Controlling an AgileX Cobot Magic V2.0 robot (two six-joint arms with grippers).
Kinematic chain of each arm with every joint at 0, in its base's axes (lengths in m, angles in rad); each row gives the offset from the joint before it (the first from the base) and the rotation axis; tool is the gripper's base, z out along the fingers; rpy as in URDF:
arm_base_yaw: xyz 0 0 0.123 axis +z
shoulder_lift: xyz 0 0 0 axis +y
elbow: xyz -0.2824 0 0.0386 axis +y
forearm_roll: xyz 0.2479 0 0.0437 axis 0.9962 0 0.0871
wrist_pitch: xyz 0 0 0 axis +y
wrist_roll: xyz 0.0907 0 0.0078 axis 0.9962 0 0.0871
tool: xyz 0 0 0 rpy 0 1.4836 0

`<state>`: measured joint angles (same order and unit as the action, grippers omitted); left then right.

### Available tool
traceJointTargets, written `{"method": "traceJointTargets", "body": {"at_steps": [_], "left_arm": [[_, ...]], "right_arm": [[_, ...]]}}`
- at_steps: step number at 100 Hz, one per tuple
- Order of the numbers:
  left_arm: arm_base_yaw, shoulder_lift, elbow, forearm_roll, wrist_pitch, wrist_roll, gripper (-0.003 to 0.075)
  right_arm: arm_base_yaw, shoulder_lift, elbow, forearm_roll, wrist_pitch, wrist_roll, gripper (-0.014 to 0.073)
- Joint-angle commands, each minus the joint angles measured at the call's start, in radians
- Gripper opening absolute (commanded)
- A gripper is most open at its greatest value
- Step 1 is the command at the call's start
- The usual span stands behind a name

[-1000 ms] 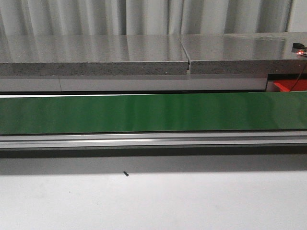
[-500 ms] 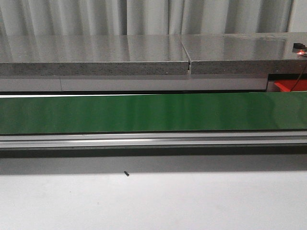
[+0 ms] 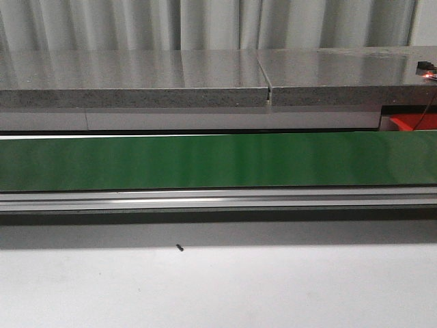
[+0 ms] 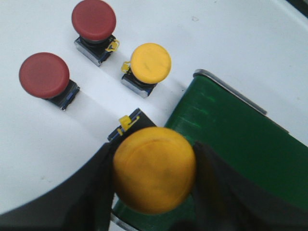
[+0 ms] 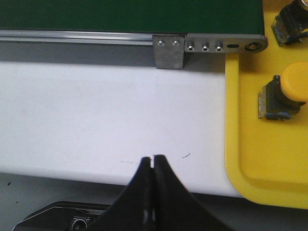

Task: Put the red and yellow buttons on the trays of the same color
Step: 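Lower the yellow button onto the green belt and open the left gripper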

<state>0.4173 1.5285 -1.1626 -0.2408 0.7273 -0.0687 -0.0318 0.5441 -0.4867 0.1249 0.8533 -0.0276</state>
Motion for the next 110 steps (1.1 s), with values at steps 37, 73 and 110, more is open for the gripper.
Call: {"method": "traceJointTargets", "body": {"at_steps": [37, 73, 110], "left_arm": [[-0.139, -0.072, 0.007, -0.021, -0.028, 0.014, 0.0146], [-0.139, -0.020, 0.007, -0.021, 0.051, 0.014, 0.0146], [-0.139, -0.002, -0.009, -0.035, 0.051, 0.014, 0.0507]], "right_arm": [[0.001, 0.001, -0.035, 0.000, -0.046, -0.008, -0.0091], [0.001, 0.001, -0.035, 0.000, -0.046, -0.008, -0.0091], [0.001, 0.001, -0.035, 0.000, -0.046, -0.008, -0.0091]]}}
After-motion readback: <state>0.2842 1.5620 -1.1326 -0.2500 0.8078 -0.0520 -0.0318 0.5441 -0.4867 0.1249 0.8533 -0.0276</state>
